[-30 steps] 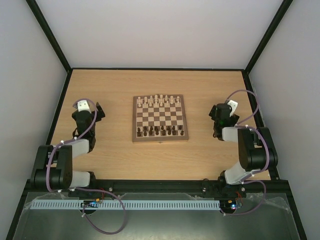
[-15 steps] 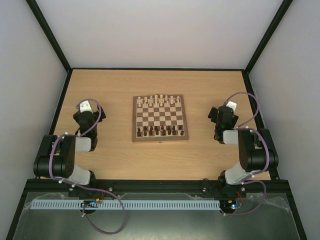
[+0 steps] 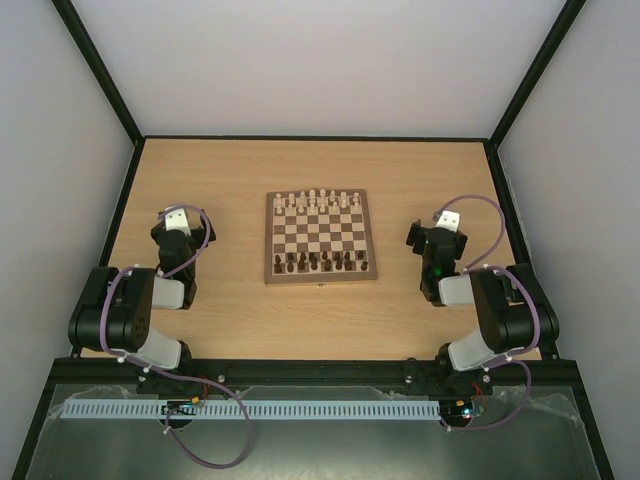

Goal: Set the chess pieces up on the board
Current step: Reset both arms

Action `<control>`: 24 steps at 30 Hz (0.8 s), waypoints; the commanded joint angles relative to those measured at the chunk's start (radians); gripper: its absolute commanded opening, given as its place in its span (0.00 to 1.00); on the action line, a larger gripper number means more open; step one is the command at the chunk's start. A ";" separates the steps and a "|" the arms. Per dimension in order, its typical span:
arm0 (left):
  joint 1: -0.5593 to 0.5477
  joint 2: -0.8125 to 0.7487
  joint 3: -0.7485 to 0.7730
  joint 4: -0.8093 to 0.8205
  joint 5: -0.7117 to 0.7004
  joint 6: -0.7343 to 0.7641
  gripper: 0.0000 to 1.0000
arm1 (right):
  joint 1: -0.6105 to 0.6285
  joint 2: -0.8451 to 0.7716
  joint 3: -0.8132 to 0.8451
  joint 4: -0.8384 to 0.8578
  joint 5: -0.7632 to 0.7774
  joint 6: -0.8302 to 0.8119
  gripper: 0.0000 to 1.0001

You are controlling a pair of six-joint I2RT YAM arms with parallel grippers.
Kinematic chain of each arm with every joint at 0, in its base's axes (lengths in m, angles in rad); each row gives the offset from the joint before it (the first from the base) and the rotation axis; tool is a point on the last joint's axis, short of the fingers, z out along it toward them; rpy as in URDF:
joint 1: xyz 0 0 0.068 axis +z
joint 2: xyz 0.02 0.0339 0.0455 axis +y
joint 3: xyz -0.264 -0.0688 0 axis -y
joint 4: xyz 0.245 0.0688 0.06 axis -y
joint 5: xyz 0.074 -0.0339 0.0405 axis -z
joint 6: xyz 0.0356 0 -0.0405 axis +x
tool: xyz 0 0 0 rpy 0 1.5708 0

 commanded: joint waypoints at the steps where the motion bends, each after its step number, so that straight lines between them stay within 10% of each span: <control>1: -0.001 0.004 -0.009 0.075 0.014 0.011 1.00 | -0.005 -0.052 -0.093 0.194 0.102 0.028 0.99; 16: -0.001 0.004 -0.011 0.078 0.013 0.011 1.00 | -0.031 0.012 -0.275 0.579 -0.021 -0.006 0.99; 24: -0.003 0.005 -0.009 0.076 0.011 0.013 1.00 | -0.065 -0.005 -0.126 0.270 -0.052 0.042 0.99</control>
